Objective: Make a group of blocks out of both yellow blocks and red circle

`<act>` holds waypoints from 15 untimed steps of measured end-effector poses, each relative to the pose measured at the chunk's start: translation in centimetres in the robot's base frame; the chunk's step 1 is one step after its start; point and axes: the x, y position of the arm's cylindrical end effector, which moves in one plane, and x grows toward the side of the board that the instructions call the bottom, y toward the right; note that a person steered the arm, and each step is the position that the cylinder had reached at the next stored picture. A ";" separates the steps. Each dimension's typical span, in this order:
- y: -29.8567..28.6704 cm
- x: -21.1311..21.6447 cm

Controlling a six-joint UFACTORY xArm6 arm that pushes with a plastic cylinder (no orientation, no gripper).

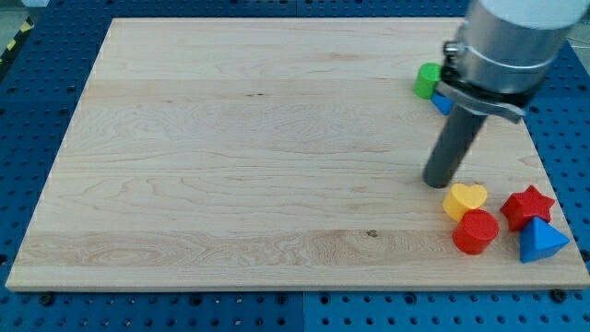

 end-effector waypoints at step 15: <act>2.5 -1.9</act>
